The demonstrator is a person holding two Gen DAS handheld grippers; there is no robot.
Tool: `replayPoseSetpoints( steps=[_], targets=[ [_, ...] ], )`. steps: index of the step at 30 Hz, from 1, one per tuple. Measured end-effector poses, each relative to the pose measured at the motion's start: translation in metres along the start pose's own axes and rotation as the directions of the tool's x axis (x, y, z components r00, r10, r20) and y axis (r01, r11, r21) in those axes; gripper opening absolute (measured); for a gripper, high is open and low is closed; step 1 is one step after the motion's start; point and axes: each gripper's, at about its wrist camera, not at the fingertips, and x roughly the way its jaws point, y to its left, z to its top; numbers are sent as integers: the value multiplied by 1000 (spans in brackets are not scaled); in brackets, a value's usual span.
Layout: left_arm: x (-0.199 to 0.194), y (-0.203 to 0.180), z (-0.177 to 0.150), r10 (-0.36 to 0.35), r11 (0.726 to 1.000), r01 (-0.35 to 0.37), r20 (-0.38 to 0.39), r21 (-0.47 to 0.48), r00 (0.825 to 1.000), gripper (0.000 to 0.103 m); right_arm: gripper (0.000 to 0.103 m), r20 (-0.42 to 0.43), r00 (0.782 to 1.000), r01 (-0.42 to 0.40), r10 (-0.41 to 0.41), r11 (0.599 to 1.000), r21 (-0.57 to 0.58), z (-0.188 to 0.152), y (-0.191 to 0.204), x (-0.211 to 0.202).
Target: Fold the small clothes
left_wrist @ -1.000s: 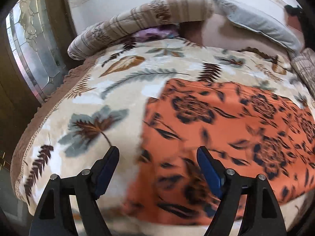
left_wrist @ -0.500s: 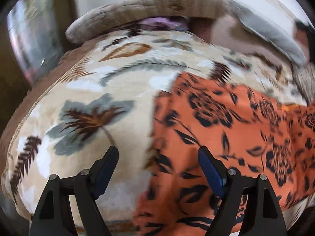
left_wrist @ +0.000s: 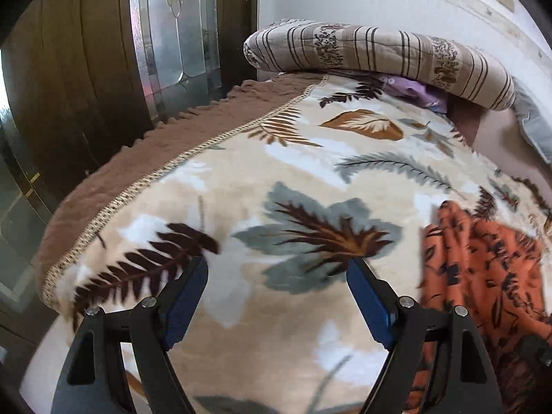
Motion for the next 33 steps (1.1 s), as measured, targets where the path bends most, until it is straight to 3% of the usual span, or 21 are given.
replayPoseSetpoints(
  steps=[3, 6, 7, 10, 11, 13, 14, 15, 17, 19, 21, 22, 23, 24, 27, 33],
  targets=[
    [-2, 7, 2, -31, 999, 31, 22, -7, 999, 83, 76, 2, 992, -128, 128, 991, -24, -7, 3, -6],
    [-14, 3, 5, -127, 991, 129, 71, -23, 989, 83, 77, -23, 966, -256, 256, 967, 6, -7, -2, -18],
    [-21, -1, 7, -182, 982, 186, 100, -30, 978, 83, 77, -9, 958, -286, 286, 958, 12, -8, -9, -29],
    [-45, -21, 5, -330, 943, 333, 201, 20, 923, 83, 76, 75, 955, -287, 287, 958, -3, -6, -24, -59],
    [-56, -30, 3, -391, 920, 387, 229, 63, 891, 83, 75, 118, 960, -253, 253, 967, -17, -4, -33, -74],
    [-74, -48, -3, -464, 886, 441, 279, 143, 841, 83, 51, 160, 967, -197, 198, 980, -18, 0, -49, -91],
    [-84, -60, -9, -493, 870, 452, 296, 199, 818, 83, 44, 175, 971, -162, 161, 987, -6, 3, -56, -96],
    [-90, -72, -13, -521, 851, 463, 294, 247, 801, 83, 39, 185, 974, -138, 133, 990, 13, 6, -63, -99],
    [-96, -94, -23, -568, 812, 484, 252, 325, 784, 83, 39, 182, 978, -118, 105, 991, 58, 6, -80, -97],
    [-93, -114, -33, -549, 805, 449, 197, 388, 812, 83, 37, 105, 991, -94, 83, 990, 109, 4, -94, -76],
    [-77, -136, -42, -457, 811, 352, 130, 467, 880, 83, 32, 74, 995, -76, 66, 987, 139, -2, -105, -59],
    [-60, -149, -50, -369, 808, 278, 77, 519, 926, 84, 31, 81, 994, -88, 77, 986, 143, -3, -107, -58],
    [-45, -157, -56, -295, 801, 228, 33, 553, 955, 84, 31, 76, 993, -96, 86, 984, 149, 0, -107, -58],
    [-27, -160, -61, -230, 795, 203, -26, 571, 973, 85, 31, 66, 994, -96, 87, 984, 148, 4, -108, -59],
    [-23, -153, -53, -272, 816, 262, -58, 514, 961, 86, 32, 89, 995, -55, 47, 994, 89, 26, -101, -63],
    [-18, -158, -55, -259, 802, 236, -38, 549, 965, 87, 34, 99, 990, 96, -104, 992, 77, 95, -94, -42]
  ],
)
